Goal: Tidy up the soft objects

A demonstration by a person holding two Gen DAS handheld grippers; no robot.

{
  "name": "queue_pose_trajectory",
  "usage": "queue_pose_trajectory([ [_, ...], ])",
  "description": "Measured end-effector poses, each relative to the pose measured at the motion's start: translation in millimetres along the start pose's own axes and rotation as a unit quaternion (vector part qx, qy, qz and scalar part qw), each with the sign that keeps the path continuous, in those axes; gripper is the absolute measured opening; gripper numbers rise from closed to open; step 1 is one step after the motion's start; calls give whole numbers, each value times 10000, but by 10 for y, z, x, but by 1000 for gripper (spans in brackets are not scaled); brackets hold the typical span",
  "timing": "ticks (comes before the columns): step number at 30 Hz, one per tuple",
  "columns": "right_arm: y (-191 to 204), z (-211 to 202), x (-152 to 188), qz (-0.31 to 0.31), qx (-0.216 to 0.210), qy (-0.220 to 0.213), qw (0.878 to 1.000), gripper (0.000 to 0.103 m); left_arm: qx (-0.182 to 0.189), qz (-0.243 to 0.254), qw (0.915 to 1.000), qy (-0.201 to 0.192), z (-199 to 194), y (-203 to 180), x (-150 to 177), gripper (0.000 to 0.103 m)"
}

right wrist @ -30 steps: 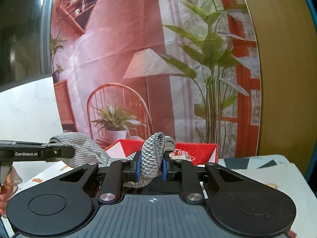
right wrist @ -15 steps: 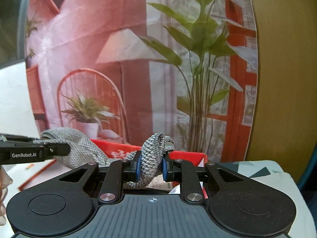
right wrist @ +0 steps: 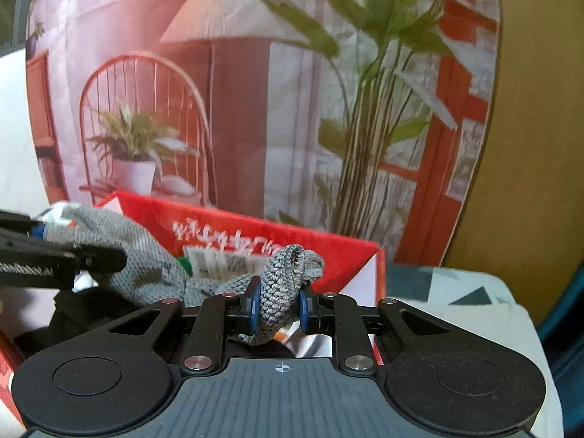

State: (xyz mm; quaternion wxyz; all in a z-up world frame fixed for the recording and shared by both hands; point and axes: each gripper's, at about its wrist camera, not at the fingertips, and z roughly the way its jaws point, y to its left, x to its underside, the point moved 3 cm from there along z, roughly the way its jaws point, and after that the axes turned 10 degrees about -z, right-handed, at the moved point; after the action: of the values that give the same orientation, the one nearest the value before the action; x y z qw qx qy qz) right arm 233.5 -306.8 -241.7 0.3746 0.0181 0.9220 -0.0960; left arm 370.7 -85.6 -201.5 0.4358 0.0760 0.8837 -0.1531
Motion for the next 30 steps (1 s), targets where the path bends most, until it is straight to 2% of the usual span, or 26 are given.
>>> queue_pose_trajectory([
  [2,69,51,10,-275,-93,226,9993,22,-39,89,9999,-47,-43,-18,10,92],
  [5,96,67,16,-379,-158,458,9981,30,39,83,9999,-40,-108,-7,6,97],
  [8,60,-24,2,-208,-162,368,9990,40,13,70,9999,-75,-219,13,1,100],
  [10,46,-107,17,-162,-175,315,9992,55,-49,132,9998,-150,-312,5,8,100],
  [14,39,-291,96,-29,-389,336,9987,70,-101,144,9995,-256,-512,-3,58,103],
  [16,32,-406,134,157,-525,282,9981,82,-147,136,9994,-294,-603,-3,108,103],
  [20,56,-635,182,410,-674,193,9967,92,-316,249,9988,-281,-768,-25,225,103],
  [22,76,-734,190,491,-686,131,9964,101,-430,315,9981,-301,-859,-35,273,103],
  [28,135,-1046,163,760,-521,-96,9957,103,-318,76,9985,-435,-1239,8,343,103],
  [30,160,-1168,151,836,-514,-219,9949,103,-398,-18,9979,-512,-1381,14,337,103],
])
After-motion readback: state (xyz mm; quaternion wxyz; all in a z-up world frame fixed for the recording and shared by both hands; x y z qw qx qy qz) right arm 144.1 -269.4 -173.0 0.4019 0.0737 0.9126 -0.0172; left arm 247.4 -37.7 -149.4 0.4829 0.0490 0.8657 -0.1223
